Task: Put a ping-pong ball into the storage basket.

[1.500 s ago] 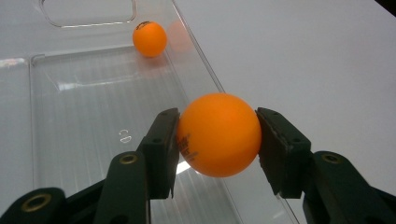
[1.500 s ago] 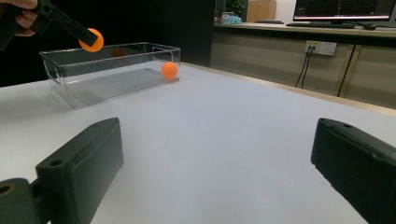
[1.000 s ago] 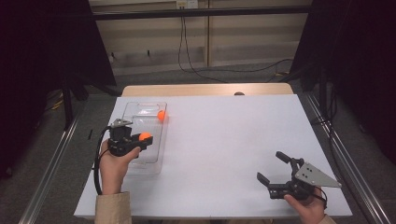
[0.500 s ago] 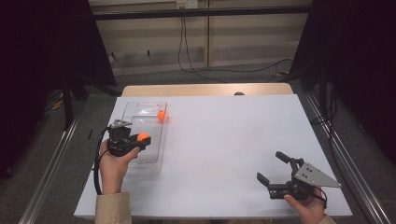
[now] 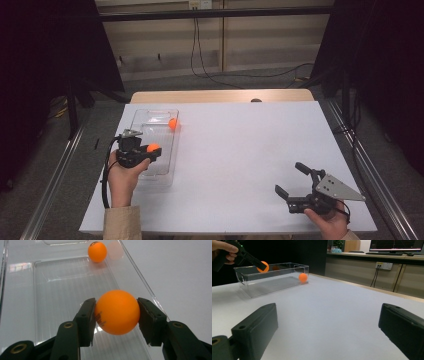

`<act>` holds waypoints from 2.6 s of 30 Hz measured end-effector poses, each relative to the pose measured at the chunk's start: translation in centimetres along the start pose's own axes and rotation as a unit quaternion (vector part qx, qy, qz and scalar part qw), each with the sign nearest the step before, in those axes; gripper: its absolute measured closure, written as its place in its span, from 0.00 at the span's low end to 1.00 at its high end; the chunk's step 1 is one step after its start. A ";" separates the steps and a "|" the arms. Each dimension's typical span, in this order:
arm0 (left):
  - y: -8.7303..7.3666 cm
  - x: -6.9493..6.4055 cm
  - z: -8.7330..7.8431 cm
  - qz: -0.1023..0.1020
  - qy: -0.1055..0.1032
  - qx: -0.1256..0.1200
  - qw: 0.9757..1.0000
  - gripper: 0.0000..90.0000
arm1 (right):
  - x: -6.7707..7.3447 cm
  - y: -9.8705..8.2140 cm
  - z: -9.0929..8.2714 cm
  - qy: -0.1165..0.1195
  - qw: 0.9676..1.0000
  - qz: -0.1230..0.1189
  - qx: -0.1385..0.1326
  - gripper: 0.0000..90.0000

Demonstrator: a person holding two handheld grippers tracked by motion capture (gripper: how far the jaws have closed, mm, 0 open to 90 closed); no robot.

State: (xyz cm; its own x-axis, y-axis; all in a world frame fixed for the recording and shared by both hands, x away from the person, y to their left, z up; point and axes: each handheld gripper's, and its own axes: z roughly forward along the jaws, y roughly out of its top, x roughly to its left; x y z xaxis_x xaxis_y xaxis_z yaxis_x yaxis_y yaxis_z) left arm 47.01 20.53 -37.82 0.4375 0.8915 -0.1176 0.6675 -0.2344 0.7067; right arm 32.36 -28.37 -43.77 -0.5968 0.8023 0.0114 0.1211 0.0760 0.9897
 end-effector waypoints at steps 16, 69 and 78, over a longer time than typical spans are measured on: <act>0.0 0.0 0.3 -0.001 0.006 0.002 1.000 0.56 | 0.0 0.0 -0.1 0.000 1.000 -0.001 0.000 0.02; 0.0 -0.5 -0.9 -0.022 0.025 -0.053 0.998 0.05 | -0.1 0.2 -0.1 -0.001 1.000 0.001 -0.002 0.02; -0.2 -0.8 -1.2 -0.016 0.011 -0.074 0.997 0.04 | -0.1 0.2 -0.1 0.001 1.000 -0.002 -0.002 0.02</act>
State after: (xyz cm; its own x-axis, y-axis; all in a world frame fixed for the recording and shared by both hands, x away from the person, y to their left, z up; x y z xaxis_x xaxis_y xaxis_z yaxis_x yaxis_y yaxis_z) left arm 45.83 20.30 -37.04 0.4031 0.9061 -0.1280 0.5840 -0.1470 0.7983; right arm 32.35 -28.48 -43.58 -0.5992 0.8005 0.0077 0.1157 0.0771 0.9903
